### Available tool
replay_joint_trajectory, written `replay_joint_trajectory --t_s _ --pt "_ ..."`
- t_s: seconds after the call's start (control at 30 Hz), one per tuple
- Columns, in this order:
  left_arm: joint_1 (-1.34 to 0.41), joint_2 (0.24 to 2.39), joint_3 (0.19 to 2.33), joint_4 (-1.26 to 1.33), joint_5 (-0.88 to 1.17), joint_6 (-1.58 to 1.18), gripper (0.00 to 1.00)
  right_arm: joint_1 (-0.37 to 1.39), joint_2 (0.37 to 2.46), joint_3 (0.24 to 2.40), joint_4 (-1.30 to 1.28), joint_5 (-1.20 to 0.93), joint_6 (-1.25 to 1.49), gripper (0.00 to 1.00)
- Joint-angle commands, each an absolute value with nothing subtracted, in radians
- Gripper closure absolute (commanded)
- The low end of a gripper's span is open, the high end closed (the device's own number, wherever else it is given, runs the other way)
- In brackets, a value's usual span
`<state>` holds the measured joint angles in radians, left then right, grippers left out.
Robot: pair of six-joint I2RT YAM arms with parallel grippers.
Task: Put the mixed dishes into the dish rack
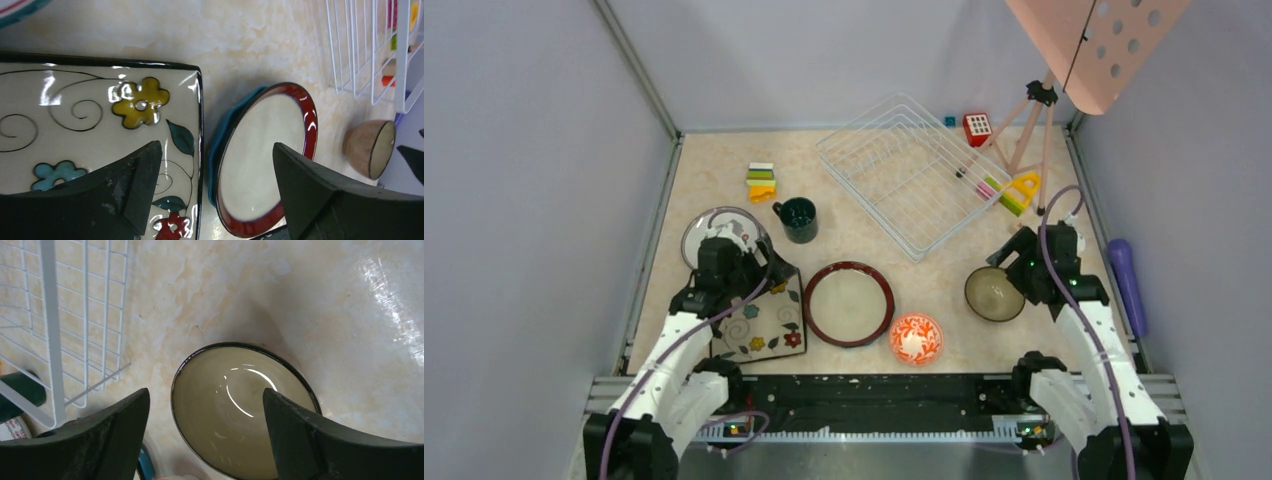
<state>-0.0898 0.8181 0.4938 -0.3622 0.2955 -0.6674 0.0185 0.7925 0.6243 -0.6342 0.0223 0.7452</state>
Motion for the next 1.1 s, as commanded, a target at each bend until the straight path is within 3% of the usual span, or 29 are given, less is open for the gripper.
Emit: replay_joint_trajectory --t_s 0.0,0.13,0.57,0.93,1.07 --pt "-0.218 0.840 0.526 -0.275 0.204 -0.674 0.13 0.059 0.898 0.670 -0.592 0.018 0.852 0.22" --pt "-0.270 0.841 0.523 -0.246 0.155 -0.674 0.13 0.123 0.976 0.683 -0.582 0.124 0.956 0.29" --pt "-0.273 0.858 0.503 -0.189 0.180 -0.638 0.12 0.135 1.194 0.775 -0.587 0.215 1.052 0.27" --pt "-0.273 0.861 0.475 -0.126 0.221 -0.631 0.11 0.134 1.372 0.799 -0.627 0.177 1.035 0.26" --pt "-0.273 0.863 0.474 -0.118 0.231 -0.619 0.11 0.134 1.419 0.802 -0.625 0.147 1.038 0.33"
